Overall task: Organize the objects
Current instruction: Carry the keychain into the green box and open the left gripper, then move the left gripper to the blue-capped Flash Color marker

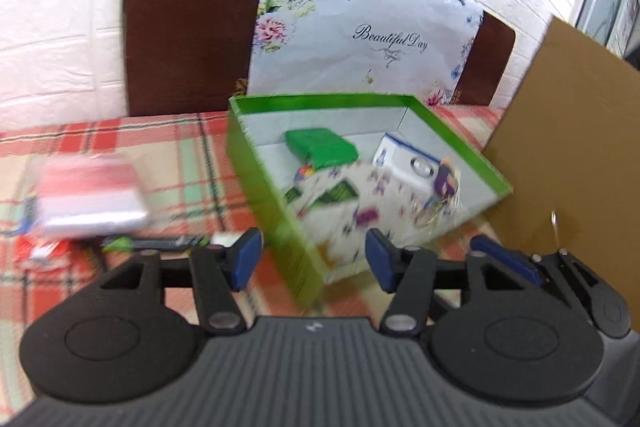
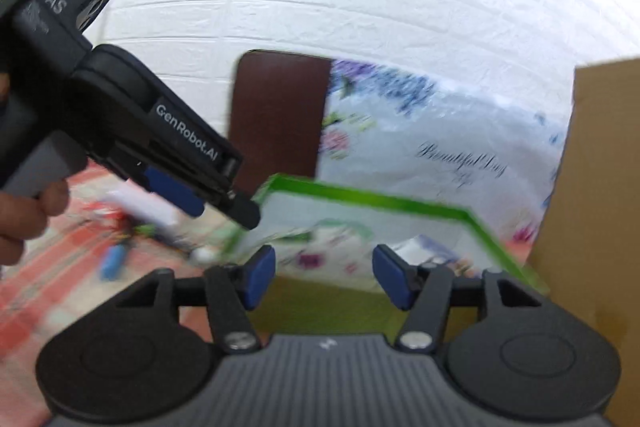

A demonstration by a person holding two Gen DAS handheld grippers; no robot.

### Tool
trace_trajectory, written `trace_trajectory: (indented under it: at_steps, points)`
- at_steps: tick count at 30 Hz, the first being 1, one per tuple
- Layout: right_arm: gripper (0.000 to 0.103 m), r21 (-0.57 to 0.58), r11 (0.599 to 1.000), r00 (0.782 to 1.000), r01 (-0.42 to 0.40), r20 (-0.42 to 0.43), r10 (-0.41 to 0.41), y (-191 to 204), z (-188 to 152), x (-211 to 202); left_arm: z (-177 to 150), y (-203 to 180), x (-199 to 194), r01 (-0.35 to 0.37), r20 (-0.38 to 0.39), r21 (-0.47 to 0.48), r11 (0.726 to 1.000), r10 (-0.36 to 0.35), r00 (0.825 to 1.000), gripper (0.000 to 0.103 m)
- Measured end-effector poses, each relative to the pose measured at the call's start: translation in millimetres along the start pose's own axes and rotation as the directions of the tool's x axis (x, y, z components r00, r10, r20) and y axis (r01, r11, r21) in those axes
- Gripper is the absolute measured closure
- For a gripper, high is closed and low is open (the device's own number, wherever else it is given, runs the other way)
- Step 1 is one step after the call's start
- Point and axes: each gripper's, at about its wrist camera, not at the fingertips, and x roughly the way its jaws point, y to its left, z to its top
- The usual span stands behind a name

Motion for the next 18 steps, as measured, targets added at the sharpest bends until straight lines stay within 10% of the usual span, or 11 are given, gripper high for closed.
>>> trace_trajectory:
  at_steps: [18]
  points:
    - [0.04,0.056,0.955,0.919,-0.29,-0.263,0.295,91,-32,-10,-100,103,-52,-0.243,-0.093,-0.155,0.958,0.231,0.969,0.043]
